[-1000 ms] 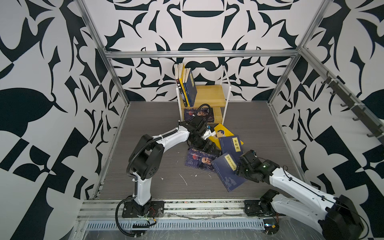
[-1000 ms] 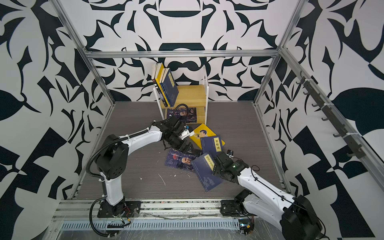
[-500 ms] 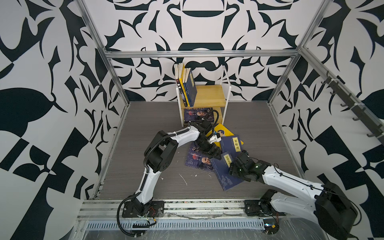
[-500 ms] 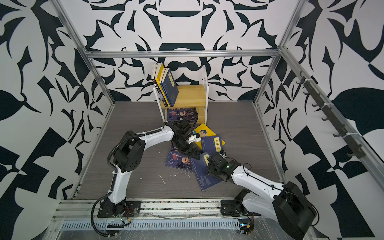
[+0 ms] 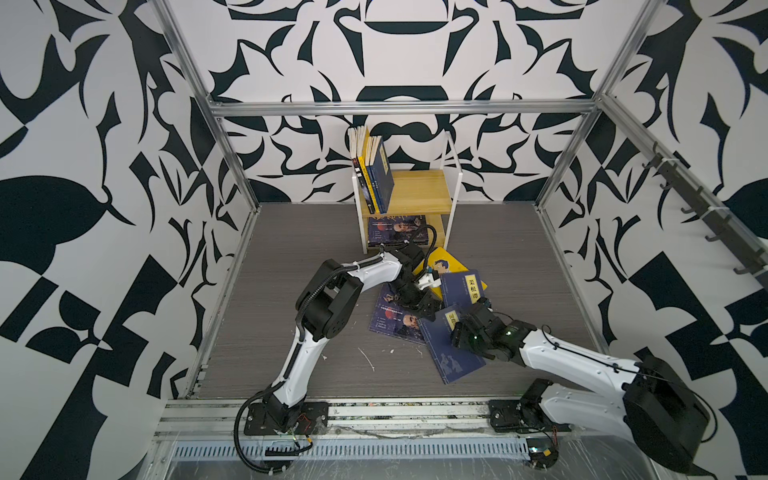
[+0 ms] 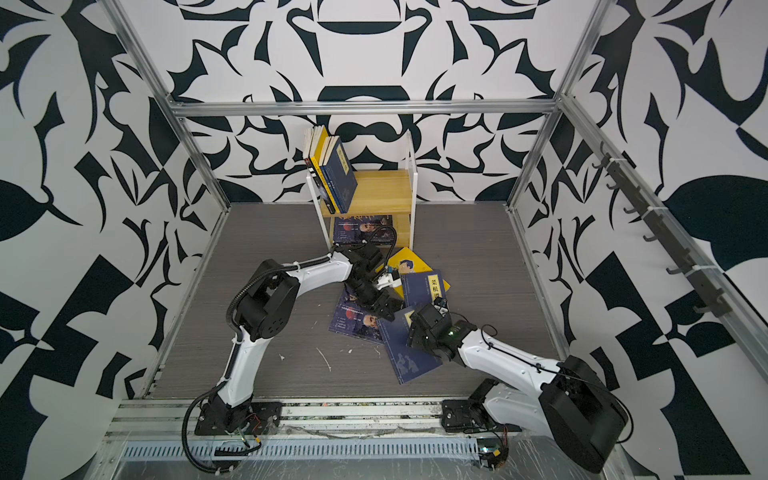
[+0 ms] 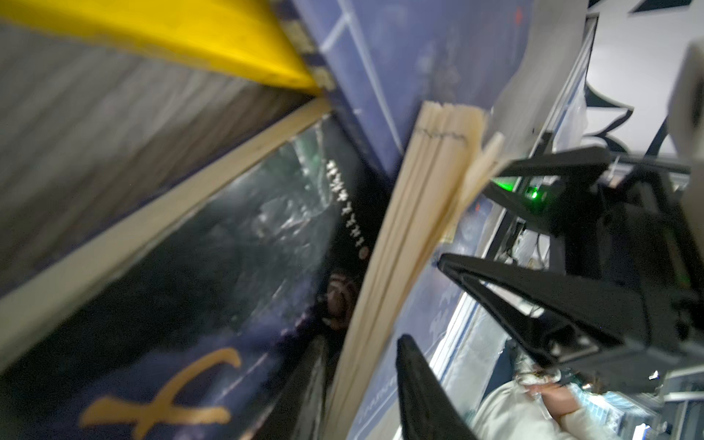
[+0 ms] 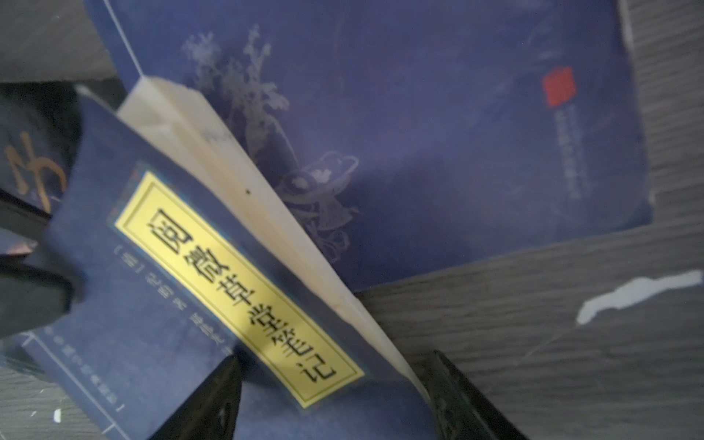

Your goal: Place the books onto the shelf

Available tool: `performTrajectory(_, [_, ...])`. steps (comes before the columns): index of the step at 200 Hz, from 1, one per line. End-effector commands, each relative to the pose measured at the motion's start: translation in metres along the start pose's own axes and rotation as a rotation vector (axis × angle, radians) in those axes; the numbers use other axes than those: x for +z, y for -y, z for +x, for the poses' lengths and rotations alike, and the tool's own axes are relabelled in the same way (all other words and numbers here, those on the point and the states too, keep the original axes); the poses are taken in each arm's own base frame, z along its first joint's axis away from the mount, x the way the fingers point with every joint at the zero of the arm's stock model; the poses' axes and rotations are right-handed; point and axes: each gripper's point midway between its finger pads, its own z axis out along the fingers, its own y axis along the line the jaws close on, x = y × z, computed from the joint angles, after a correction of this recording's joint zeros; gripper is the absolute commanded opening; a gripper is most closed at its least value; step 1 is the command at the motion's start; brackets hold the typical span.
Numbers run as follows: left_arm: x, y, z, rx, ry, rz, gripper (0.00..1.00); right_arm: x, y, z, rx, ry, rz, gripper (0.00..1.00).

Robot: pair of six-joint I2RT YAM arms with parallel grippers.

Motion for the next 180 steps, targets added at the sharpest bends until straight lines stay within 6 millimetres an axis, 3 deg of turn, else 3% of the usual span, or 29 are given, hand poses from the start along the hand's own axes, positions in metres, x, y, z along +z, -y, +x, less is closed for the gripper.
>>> performTrajectory(1, [0.0,0.009,0.009,-0.012,-0.037,0.027,0.18,0.009,0.008,0.018,0.006,-0.071,0.026,0.77])
performTrajectory(29, [-0.002,0.013,0.008,-0.004,-0.034,0.04,0.0,0.012,0.007,0.019,0.004,-0.075,0.028,0.77])
performTrajectory(66, [-0.012,0.015,0.006,-0.011,-0.013,0.055,0.0,0.011,0.005,0.019,-0.011,-0.077,0.029,0.77])
performTrajectory(105, [-0.045,0.018,-0.001,-0.018,0.065,0.054,0.0,-0.013,0.0,0.0,-0.092,-0.001,0.057,0.77])
performTrajectory(144, [-0.079,0.024,0.001,-0.024,0.148,0.041,0.0,-0.051,-0.029,-0.035,-0.225,0.172,0.035,0.78])
performTrajectory(180, [-0.113,0.026,-0.002,-0.045,0.264,0.052,0.0,-0.085,-0.073,-0.058,-0.436,0.336,0.024,0.76])
